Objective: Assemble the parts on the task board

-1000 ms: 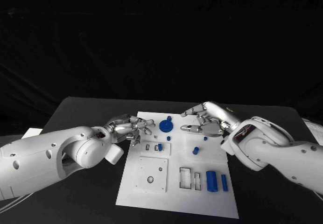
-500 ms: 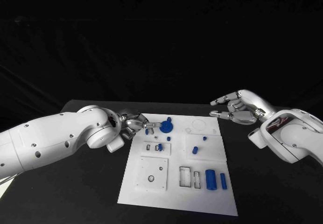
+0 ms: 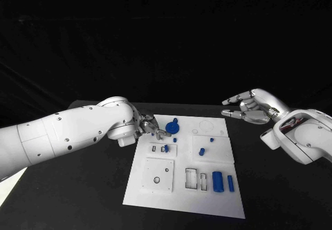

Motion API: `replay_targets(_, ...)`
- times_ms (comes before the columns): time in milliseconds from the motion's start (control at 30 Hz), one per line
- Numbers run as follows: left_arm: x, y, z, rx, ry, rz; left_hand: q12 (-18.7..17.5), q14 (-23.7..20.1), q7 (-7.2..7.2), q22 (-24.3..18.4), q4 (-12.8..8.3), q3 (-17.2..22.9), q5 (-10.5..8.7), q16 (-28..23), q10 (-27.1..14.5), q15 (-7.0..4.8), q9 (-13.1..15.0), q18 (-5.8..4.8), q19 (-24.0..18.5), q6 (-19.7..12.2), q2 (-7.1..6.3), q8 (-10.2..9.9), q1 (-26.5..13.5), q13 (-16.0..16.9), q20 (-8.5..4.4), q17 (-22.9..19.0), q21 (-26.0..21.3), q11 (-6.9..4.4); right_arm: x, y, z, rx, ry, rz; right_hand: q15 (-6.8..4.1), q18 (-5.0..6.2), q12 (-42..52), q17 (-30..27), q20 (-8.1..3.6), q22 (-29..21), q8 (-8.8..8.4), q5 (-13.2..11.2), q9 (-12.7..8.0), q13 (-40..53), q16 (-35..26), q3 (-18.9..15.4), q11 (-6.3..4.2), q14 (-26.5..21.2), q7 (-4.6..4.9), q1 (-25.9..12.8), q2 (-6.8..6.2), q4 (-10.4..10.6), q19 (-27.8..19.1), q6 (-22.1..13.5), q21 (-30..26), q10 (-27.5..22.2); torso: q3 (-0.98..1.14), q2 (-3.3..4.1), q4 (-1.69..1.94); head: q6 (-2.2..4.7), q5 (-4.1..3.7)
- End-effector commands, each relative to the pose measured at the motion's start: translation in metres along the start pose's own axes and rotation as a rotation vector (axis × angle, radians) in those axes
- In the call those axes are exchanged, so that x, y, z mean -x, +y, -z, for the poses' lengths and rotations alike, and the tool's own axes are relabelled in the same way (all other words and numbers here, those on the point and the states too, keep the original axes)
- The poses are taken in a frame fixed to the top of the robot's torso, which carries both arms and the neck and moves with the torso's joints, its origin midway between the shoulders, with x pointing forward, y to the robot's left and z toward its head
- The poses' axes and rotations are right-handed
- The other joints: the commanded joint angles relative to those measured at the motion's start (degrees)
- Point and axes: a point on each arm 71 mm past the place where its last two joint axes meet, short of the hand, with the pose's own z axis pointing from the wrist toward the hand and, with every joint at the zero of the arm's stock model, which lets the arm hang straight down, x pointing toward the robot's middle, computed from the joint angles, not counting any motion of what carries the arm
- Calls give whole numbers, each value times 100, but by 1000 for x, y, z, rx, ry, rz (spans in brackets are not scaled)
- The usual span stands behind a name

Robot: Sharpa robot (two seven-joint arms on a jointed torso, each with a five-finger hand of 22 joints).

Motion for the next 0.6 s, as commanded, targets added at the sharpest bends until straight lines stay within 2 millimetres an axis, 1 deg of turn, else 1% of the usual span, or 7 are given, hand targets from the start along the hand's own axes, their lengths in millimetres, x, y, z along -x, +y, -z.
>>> replay_targets(33,-2,-2,-3,55,45,-105,-15,612,6,11,0,-29,-13,17,-22,-22,11,-66,121,-49,57,28,10,29,-45,1506,-28,-3,1,-2,0,-13,10,-3,27,33,-37,1262,-26,-7,2,274,3,272,22,-37,-25,542,-8,122,10,-14,-28,28,-31,-31,-4,2,8,-24,29)
replay_targets(67,-2,-5,-4,55,50,-114,-15,612,6,11,0,-29,-13,17,-22,-22,11,-66,121,-49,57,28,10,29,-45,1506,-28,-3,1,-2,1,-15,10,-2,28,33,-41,1264,-26,-10,1,348,3,268,24,-41,-25,542,-7,131,11,-14,-28,28,-34,-32,-12,3,18,-25,18)
replay_targets(133,-3,-10,-6,55,60,-133,-7,612,6,37,4,-34,-14,17,-14,-22,24,-71,129,-57,71,35,9,44,-44,1506,-16,-2,2,-3,1,-19,10,0,29,34,-43,1266,-26,-13,0,387,2,266,25,-48,-25,542,-7,136,10,-14,-28,26,-36,-33,-17,9,21,-24,11)
replay_targets(267,-6,-19,-10,54,76,-174,9,612,-1,79,9,-83,-15,17,-1,-23,98,-78,143,-63,111,90,-31,70,-44,1506,2,-6,3,-5,1,-24,10,3,29,36,-52,1263,-26,-25,-1,448,2,259,23,-53,-25,541,-6,142,12,-12,-31,26,-44,-37,-15,8,1,-46,35)
replay_targets(333,-7,-23,-12,54,84,-188,14,612,-3,97,9,-101,-15,17,3,-24,119,-81,150,-68,118,104,-46,77,-44,1506,11,-8,3,-5,1,-25,9,3,29,38,-67,1265,-25,-39,-2,553,1,248,24,-57,-24,541,-5,153,16,-9,-36,24,-53,-45,-15,9,1,-61,34)
replay_targets(433,-9,-26,-15,56,93,-201,18,612,-5,104,9,-128,-15,17,6,-26,151,-82,152,-79,130,123,-65,85,-45,1506,13,-10,3,-5,0,-25,10,3,29,39,-69,1267,-25,-45,-3,587,1,246,26,-59,-24,542,-5,157,16,-8,-38,22,-58,-46,-13,8,-6,-65,30)
replay_targets(600,-11,-28,-21,69,110,-218,12,612,-6,109,9,-141,-15,17,0,-27,169,-83,154,-88,141,132,-75,77,-46,1506,15,-11,2,-5,-1,-25,11,3,30,46,-96,1280,-25,-80,-3,612,0,228,34,-61,-23,545,-4,158,15,-6,-51,20,-77,-61,-22,17,-11,-95,33)
